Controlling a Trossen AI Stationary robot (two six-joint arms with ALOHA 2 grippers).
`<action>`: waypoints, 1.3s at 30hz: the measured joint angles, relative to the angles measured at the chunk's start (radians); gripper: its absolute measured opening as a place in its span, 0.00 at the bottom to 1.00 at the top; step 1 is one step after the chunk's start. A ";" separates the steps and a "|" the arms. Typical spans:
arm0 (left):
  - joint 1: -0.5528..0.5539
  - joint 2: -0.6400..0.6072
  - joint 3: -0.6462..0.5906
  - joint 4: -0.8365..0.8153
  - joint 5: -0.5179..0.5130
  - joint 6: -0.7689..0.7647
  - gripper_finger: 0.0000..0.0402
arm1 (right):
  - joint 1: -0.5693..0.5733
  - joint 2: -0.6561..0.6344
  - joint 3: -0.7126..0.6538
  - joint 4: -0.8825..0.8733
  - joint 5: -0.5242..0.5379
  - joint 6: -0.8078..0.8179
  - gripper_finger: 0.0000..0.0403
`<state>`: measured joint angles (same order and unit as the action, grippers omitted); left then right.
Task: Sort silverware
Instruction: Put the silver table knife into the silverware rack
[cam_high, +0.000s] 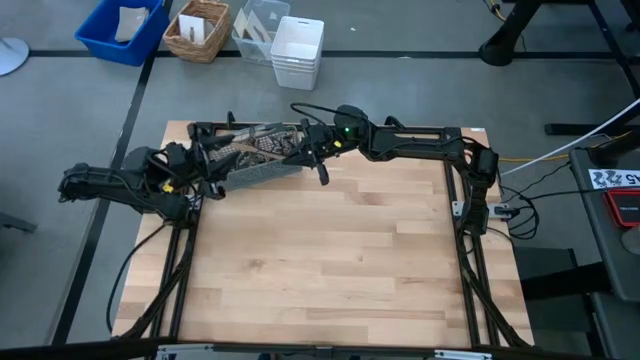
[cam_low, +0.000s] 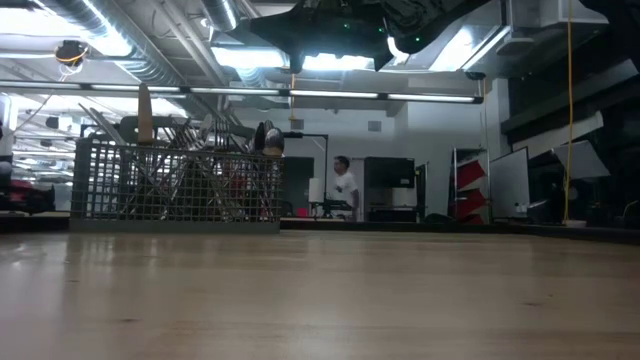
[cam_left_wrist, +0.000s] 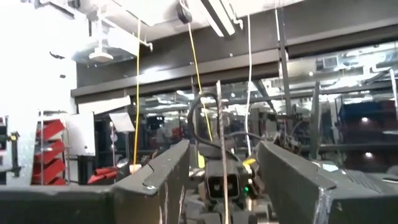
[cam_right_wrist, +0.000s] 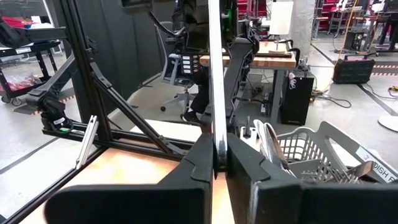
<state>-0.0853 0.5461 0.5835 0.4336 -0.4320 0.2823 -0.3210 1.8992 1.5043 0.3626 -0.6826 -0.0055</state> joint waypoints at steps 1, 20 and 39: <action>0.000 0.004 0.000 0.009 0.000 0.011 0.46 | 0.000 0.000 0.000 0.000 0.003 0.000 0.06; 0.000 0.041 0.000 0.003 -0.001 0.048 0.02 | 0.001 0.000 0.000 0.002 0.008 -0.004 0.06; 0.000 0.005 -0.001 -0.005 -0.095 0.133 0.00 | -0.001 0.000 0.000 0.001 0.079 0.081 0.32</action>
<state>-0.0856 0.5510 0.5823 0.4289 -0.5271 0.4156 -0.3218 1.8992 1.5047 0.3634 -0.6035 0.0754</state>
